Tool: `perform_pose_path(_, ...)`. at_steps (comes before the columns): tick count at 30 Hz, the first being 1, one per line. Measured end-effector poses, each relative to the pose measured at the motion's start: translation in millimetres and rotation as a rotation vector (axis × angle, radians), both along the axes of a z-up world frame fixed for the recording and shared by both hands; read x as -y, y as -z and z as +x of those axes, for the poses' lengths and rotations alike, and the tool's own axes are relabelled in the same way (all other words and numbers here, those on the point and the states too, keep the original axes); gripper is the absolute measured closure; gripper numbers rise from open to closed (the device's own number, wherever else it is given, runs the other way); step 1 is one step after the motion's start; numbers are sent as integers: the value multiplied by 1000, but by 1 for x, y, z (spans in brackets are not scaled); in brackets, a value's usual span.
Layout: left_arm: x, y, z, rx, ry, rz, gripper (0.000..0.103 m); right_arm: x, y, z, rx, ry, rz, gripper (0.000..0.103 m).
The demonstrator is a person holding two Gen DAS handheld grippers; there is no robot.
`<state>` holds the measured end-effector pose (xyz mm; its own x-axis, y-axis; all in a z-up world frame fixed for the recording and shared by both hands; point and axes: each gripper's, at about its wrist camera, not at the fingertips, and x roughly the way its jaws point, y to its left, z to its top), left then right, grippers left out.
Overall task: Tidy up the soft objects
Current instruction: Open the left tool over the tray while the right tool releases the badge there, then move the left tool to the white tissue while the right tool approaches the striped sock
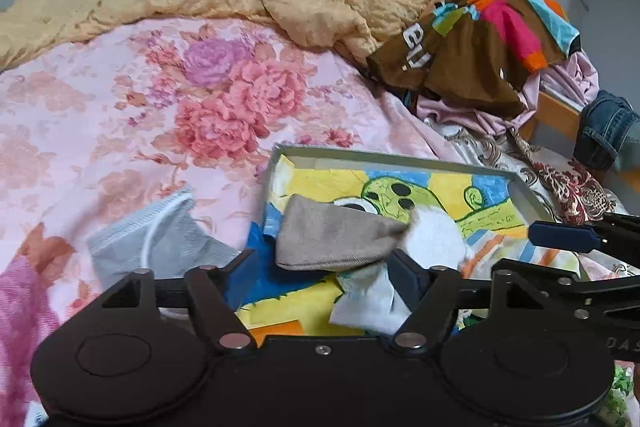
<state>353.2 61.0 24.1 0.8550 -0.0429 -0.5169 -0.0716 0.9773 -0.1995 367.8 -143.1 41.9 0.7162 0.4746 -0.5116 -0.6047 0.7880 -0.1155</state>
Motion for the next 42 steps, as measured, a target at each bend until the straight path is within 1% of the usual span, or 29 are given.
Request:
perform_pose_path(1,0,-2,-4,11,-5,2,23,1,-2,-3,4,3,6,37)
perform_pose_path(3,-1,-7,-17,42,-13,-1,13,5,-8,-9,11,11,22,29)
perform_pose_path(4,-1,-10,-22,56,-16,-3,11,7,-12,-14,19,16,35,27)
perform_pose_path(6,0,-17,-36,82,-21,4,3,10,-19,-22,36,22,60,17)
perform_pose_path(8,2,-25,-48,102,-25,14,1,14,-28,-31,56,32,88,14)
perform_pose_path(14,8,-52,-94,159,-17,44,1,27,-56,-66,98,87,167,0)
perform_pose_path(16,11,-59,-113,185,-29,32,1,32,-65,-81,114,107,179,0)
perform_pose_path(21,20,-73,-161,240,-43,-30,1,45,-81,-121,159,160,193,0)
perform_pose_path(25,31,-74,-199,302,-72,-64,1,61,-85,-153,172,217,236,0)
perform_pose_path(28,40,-70,-222,326,-88,-65,1,73,-80,-175,189,267,255,0)
perform_pose_path(29,44,-68,-227,321,-80,-62,1,76,-77,-182,193,288,261,0)
perform_pose_path(31,50,-64,-234,284,-30,-42,1,84,-70,-197,198,312,266,0)
perform_pose_path(33,58,-60,-240,252,-4,6,1,91,-64,-210,212,319,262,0)
perform_pose_path(35,63,-54,-249,251,20,44,1,98,-57,-222,237,313,259,0)
perform_pose_path(38,67,-47,-260,246,55,60,1,104,-45,-239,260,308,232,0)
perform_pose_path(42,74,-35,-266,221,58,70,1,107,-32,-250,236,316,214,0)
